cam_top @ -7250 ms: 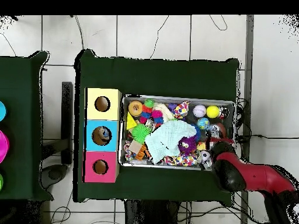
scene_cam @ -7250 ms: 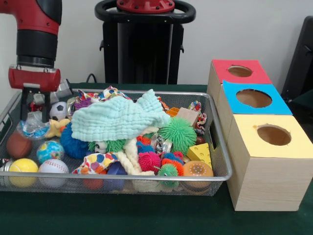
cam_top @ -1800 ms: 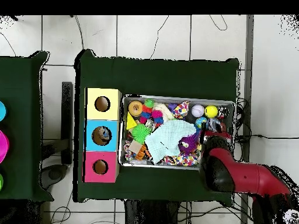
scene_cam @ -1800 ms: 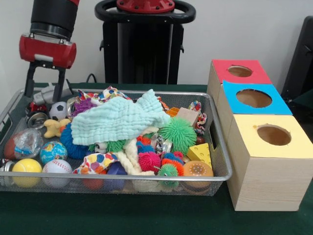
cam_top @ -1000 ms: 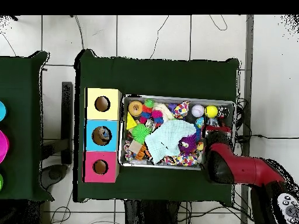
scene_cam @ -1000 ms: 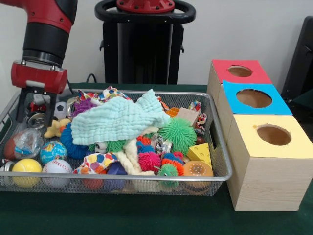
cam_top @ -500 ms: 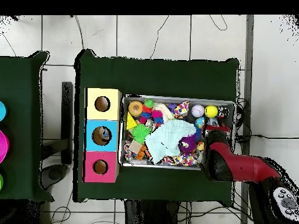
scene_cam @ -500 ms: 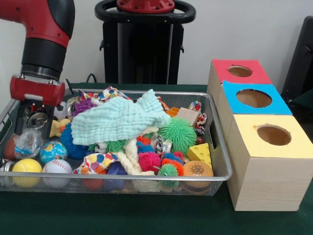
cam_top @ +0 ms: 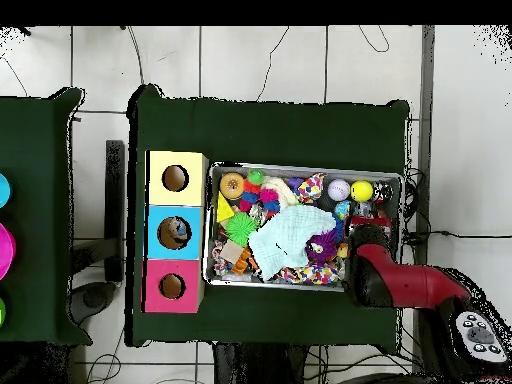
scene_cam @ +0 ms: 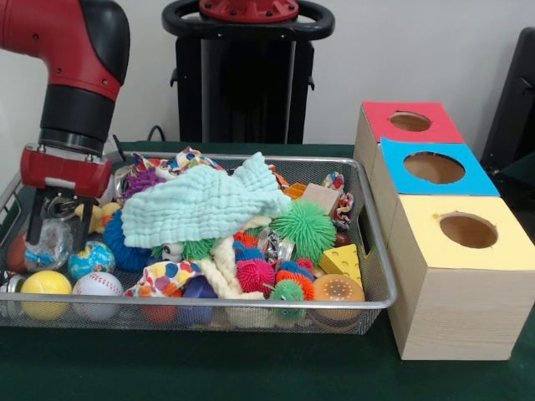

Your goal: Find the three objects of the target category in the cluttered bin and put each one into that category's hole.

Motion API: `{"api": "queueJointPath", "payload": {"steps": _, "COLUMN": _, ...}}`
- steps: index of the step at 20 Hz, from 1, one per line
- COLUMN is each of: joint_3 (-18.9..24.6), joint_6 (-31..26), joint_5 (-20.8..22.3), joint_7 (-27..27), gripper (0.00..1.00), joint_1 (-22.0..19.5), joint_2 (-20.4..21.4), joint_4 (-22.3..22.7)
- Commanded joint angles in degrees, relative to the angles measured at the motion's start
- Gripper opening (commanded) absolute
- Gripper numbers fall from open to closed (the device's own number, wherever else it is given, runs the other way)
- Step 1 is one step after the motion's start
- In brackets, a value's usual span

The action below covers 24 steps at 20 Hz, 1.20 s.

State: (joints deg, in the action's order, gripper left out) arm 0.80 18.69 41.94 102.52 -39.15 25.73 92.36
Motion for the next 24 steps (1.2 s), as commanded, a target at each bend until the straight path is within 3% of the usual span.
{"api": "queueJointPath", "payload": {"steps": 1, "joint_3": -3.26, "joint_6": 3.87, "joint_5": 1.46, "joint_7": 0.92, "gripper": 1.00, "joint_1": 2.57, "joint_2": -5.40, "joint_4": -6.32}}
{"api": "queueJointPath", "payload": {"steps": 6, "joint_3": -3.95, "joint_6": 0.54, "joint_5": 4.49, "joint_7": 0.35, "gripper": 1.00, "joint_1": 3.27, "joint_2": -7.45, "joint_4": -7.85}}
{"api": "queueJointPath", "payload": {"steps": 13, "joint_3": -6.53, "joint_6": -4.18, "joint_5": 5.17, "joint_7": 0.49, "gripper": 1.00, "joint_1": 3.78, "joint_2": -8.81, "joint_4": -8.55}}
{"api": "queueJointPath", "payload": {"steps": 19, "joint_3": -3.33, "joint_6": -11.26, "joint_5": 6.24, "joint_7": 0.55, "gripper": 1.00, "joint_1": 1.62, "joint_2": -8.17, "joint_4": -6.56}}
{"api": "queueJointPath", "payload": {"steps": 24, "joint_3": 4.31, "joint_6": -16.38, "joint_5": 8.43, "joint_7": -0.87, "gripper": 1.00, "joint_1": -3.46, "joint_2": -5.92, "joint_4": -2.03}}
